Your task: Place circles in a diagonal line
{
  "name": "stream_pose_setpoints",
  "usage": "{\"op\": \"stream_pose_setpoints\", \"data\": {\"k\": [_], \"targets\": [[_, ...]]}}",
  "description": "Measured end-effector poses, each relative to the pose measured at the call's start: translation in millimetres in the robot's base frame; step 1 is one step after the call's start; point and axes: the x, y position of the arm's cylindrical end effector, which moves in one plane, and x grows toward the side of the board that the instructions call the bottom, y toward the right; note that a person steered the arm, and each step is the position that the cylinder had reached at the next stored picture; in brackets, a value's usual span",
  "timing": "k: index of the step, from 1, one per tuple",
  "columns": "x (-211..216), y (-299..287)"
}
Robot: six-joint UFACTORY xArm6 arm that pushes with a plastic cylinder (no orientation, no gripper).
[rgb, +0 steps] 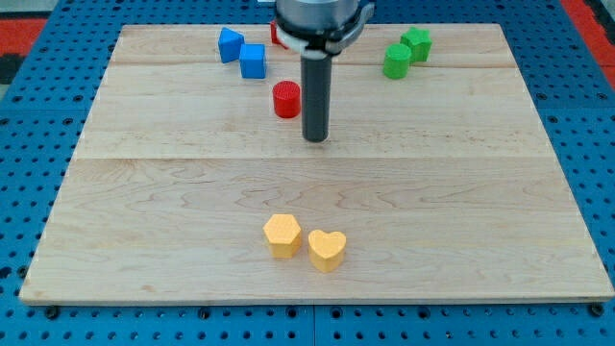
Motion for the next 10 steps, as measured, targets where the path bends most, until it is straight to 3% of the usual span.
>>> {"op": "stream_pose_setpoints", "data": {"k": [1,2,3,4,5,6,7,8,9,10], "targets": [[-44,-81],[-73,-83],[-71,16],[-76,20],[-80,66],[-17,127],[-16,144],[-53,64],[-124,3],[-202,40]]}}
